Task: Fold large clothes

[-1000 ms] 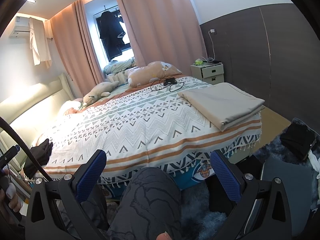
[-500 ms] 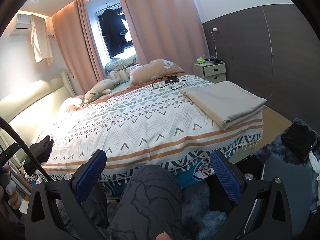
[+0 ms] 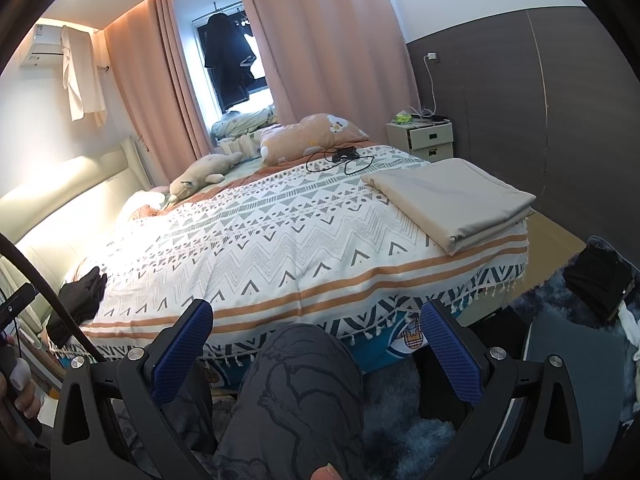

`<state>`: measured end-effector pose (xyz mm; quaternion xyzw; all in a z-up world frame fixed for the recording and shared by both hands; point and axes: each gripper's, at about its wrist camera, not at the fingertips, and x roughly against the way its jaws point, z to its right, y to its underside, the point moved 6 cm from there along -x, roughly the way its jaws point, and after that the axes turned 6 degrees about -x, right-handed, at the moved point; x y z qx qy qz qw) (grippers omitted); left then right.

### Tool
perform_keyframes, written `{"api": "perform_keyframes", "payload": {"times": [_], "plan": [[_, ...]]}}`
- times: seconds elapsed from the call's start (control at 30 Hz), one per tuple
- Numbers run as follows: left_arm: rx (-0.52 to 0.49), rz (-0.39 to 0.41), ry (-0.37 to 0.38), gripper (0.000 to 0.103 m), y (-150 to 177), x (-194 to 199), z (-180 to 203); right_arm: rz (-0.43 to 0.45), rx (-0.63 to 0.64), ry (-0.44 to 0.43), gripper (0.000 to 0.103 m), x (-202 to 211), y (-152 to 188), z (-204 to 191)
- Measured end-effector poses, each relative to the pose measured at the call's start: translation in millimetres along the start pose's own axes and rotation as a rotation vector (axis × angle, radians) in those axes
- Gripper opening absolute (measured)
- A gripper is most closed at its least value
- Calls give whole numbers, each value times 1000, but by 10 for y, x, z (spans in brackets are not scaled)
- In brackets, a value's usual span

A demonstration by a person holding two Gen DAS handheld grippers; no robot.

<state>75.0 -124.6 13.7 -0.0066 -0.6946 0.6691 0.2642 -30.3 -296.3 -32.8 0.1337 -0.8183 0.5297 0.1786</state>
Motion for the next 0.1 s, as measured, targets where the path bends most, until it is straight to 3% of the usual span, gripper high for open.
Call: {"api": "perform_keyframes", "payload": {"times": [0.1], "plan": [[2,5,-1,103,7,32,9,3,2,-1,103,45,24,2]]}}
